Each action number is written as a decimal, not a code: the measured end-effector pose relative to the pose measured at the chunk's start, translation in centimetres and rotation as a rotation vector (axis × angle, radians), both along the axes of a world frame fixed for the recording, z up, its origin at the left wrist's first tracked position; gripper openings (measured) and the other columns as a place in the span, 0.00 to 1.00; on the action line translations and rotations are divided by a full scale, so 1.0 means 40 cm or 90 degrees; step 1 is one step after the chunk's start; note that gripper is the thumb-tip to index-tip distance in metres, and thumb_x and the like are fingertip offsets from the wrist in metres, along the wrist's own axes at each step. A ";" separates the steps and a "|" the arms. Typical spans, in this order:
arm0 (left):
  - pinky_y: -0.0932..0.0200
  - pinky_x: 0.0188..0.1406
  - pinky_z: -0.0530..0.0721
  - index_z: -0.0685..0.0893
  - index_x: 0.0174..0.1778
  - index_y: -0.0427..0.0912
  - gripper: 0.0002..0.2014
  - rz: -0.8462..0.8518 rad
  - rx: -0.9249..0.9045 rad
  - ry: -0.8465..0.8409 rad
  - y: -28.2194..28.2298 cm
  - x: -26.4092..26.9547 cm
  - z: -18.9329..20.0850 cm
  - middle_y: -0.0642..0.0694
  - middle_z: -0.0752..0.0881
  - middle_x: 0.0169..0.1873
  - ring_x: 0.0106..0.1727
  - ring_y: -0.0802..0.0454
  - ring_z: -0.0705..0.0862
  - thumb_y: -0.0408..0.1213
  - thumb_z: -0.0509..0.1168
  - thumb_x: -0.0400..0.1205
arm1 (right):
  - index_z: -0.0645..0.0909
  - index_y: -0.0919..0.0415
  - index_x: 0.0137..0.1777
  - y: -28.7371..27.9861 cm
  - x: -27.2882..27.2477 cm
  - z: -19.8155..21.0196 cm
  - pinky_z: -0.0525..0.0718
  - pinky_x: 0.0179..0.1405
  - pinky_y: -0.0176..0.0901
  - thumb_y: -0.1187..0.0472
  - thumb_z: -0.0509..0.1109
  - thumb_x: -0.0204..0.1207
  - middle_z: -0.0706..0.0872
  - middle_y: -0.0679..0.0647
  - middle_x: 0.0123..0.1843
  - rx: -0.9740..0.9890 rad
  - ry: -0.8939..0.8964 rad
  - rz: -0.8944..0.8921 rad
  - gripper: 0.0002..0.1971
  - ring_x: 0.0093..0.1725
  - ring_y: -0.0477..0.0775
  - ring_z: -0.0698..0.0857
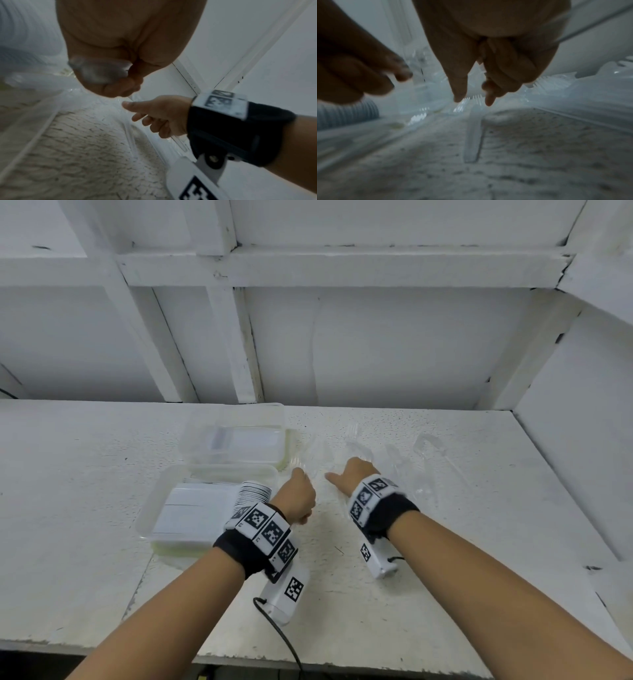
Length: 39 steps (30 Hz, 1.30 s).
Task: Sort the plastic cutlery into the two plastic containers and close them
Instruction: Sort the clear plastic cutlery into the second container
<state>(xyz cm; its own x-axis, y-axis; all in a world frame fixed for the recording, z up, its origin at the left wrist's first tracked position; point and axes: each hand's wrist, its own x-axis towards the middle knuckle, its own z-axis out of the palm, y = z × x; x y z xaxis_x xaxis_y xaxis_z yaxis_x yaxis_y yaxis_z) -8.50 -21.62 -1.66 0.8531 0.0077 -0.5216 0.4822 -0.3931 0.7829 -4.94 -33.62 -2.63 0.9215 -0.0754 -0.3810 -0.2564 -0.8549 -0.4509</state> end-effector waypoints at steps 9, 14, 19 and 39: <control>0.61 0.24 0.61 0.64 0.33 0.43 0.11 0.013 0.025 -0.113 -0.031 0.025 0.000 0.48 0.67 0.30 0.28 0.53 0.64 0.34 0.52 0.82 | 0.70 0.61 0.35 -0.050 0.000 0.022 0.67 0.25 0.37 0.63 0.58 0.80 0.71 0.52 0.30 0.168 0.083 -0.132 0.11 0.28 0.49 0.71; 0.57 0.39 0.69 0.71 0.34 0.37 0.10 -0.023 0.086 -0.088 -0.106 0.113 -0.001 0.41 0.73 0.36 0.41 0.47 0.72 0.32 0.54 0.81 | 0.71 0.66 0.47 -0.143 -0.086 0.057 0.74 0.16 0.34 0.71 0.53 0.82 0.72 0.57 0.32 0.546 0.066 -0.321 0.07 0.26 0.52 0.74; 0.60 0.38 0.70 0.63 0.27 0.40 0.18 -0.103 0.244 -0.080 -0.165 0.201 -0.016 0.45 0.69 0.28 0.32 0.48 0.72 0.33 0.57 0.83 | 0.71 0.58 0.58 -0.196 -0.145 0.056 0.63 0.12 0.30 0.64 0.50 0.83 0.70 0.52 0.31 0.536 0.014 -0.349 0.10 0.21 0.45 0.66; 0.61 0.28 0.73 0.69 0.40 0.39 0.08 -0.146 0.028 -0.104 -0.023 0.155 0.060 0.41 0.79 0.35 0.29 0.52 0.73 0.32 0.51 0.86 | 0.78 0.56 0.49 -0.095 -0.102 0.058 0.58 0.14 0.29 0.57 0.57 0.84 0.68 0.51 0.26 0.492 -0.056 -0.208 0.09 0.18 0.44 0.61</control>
<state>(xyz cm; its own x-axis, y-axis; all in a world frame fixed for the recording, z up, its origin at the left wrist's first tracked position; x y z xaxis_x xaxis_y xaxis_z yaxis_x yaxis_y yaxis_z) -2.32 -22.53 0.72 0.9077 -0.1759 -0.3810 0.2461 -0.5123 0.8228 -9.02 -37.44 -0.30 0.9272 -0.0906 -0.3634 -0.3742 -0.1860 -0.9085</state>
